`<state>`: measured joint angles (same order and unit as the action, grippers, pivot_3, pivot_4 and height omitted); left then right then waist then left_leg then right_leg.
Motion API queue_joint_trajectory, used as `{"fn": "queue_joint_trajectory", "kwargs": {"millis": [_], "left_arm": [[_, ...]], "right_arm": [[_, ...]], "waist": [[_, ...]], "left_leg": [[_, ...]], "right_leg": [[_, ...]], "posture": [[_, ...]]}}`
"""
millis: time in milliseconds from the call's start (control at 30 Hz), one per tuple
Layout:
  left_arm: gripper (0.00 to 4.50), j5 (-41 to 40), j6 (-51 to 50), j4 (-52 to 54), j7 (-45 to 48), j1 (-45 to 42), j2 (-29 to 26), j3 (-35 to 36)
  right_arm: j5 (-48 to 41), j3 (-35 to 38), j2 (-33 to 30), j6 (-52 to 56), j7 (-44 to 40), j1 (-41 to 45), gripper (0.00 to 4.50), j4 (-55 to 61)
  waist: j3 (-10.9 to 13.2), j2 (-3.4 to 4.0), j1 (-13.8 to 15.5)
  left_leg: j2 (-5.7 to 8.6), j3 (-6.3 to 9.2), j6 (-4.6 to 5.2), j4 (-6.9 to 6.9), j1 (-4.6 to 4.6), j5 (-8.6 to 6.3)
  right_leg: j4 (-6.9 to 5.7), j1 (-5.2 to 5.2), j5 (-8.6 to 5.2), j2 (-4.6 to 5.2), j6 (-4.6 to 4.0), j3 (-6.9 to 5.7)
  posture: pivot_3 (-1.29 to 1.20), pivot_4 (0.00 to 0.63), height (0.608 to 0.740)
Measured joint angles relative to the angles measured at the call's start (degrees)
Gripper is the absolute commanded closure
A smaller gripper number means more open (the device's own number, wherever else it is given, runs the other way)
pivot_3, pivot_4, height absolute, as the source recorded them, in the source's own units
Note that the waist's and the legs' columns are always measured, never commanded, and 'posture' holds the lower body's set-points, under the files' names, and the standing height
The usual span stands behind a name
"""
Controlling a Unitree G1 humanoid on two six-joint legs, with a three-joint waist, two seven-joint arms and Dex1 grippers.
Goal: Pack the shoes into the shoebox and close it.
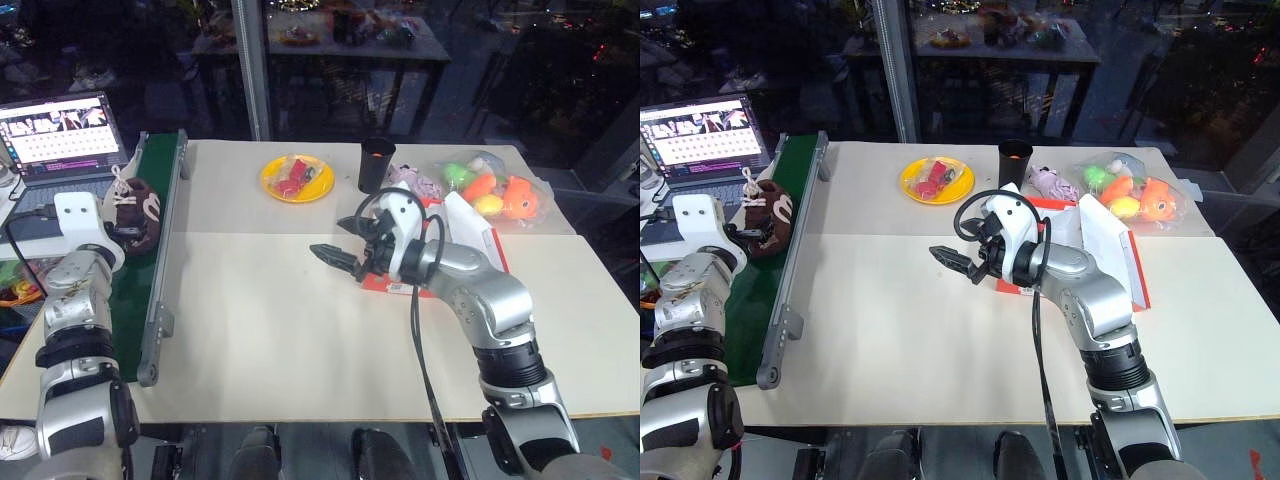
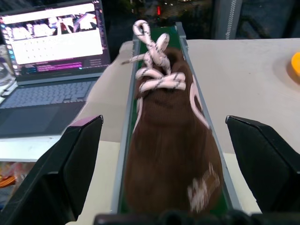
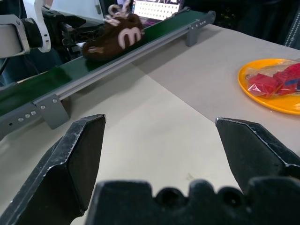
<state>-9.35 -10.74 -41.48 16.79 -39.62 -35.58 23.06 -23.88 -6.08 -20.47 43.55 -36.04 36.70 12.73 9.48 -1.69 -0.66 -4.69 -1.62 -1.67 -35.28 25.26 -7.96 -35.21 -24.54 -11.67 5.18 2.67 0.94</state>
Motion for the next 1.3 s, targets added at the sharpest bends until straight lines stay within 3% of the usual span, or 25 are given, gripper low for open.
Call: {"fn": "queue_joint_trajectory", "kwargs": {"millis": [67, 300, 433, 633, 900, 1100, 1300], "left_arm": [[0.99, -0.7, -3.4, -2.1, 1.0, -0.6, -0.2, -0.1], [3.38, -2.3, -7.4, -2.5, 1.9, -0.9, -0.8, -0.1], [4.35, -2.4, -8.6, -1.9, 1.9, -0.9, -0.7, -0.2], [4.35, -7.5, -11.5, 8.2, 4.1, -3.8, 4.4, -1.0], [4.35, -16.8, -23.3, 29.8, 6.5, -11.6, 13.6, -7.9], [4.35, -20.4, -29.5, 34.2, 6.8, -12.0, 19.3, -12.3], [4.35, -21.7, -31.1, 35.3, 7.3, -13.6, 21.9, -14.4]], "right_arm": [[0.0, 0.0, -0.1, 0.1, 0.0, 0.0, 0.0, 0.3], [0.1, 0.0, -0.7, 0.1, 0.2, 0.1, 0.0, 0.2], [0.1, 0.0, -1.0, 0.1, 0.4, 0.1, 0.0, 0.3], [-1.1, 1.7, 0.7, 0.9, 2.1, 0.7, 0.0, 0.2], [-14.6, 18.7, 11.7, 9.1, 14.9, 8.4, 0.0, -3.9], [-23.9, 29.2, 15.8, 12.9, 26.1, 11.7, 0.0, -7.5], [-27.8, 31.1, 15.7, 13.5, 30.7, 12.2, 0.0, -8.1]], "waist": [[0.0, 0.0, 0.0], [0.0, 0.0, 0.3], [0.0, 0.0, 0.3], [0.2, -0.5, 1.0], [0.3, -0.53, 0.9], [0.3, -0.52, 0.0], [0.3, -0.48, -0.5]], "left_leg": [[0.0, 0.0, 0.0, 0.0, 0.0, 0.0], [-0.01, 0.0, -0.11, -0.01, -0.05, 0.07], [-0.01, 0.0, -0.24, -0.02, -0.07, 0.11], [-0.03, 0.0, -0.2, -0.06, 0.38, 0.27], [-0.02, 0.01, -0.16, -0.11, 0.61, 0.3], [-0.02, 0.03, -0.06, -0.12, 0.57, 0.37], [-0.02, 0.05, -0.02, -0.13, 0.53, 0.39]], "right_leg": [[-0.01, 0.0, -0.01, 0.0, 0.02, 0.0], [-0.31, -0.04, -0.09, 0.02, 0.06, -0.04], [-0.52, -0.11, -0.19, 0.05, 0.12, -0.07], [-0.58, -0.48, 0.02, 0.02, -0.15, -0.07], [-0.61, -0.64, 0.04, 0.02, -0.12, -0.05], [-0.7, -0.64, 0.05, 0.02, -0.13, -0.02], [-0.73, -0.64, 0.04, -0.01, -0.13, 0.01]], "posture": [[0.0, 0.15, 0.736], [0.0, 0.15, 0.736], [0.0, 0.15, 0.736], [0.0, 0.15, 0.736], [0.0, 0.15, 0.736], [0.0, 0.15, 0.736], [0.0, 0.15, 0.736]]}}
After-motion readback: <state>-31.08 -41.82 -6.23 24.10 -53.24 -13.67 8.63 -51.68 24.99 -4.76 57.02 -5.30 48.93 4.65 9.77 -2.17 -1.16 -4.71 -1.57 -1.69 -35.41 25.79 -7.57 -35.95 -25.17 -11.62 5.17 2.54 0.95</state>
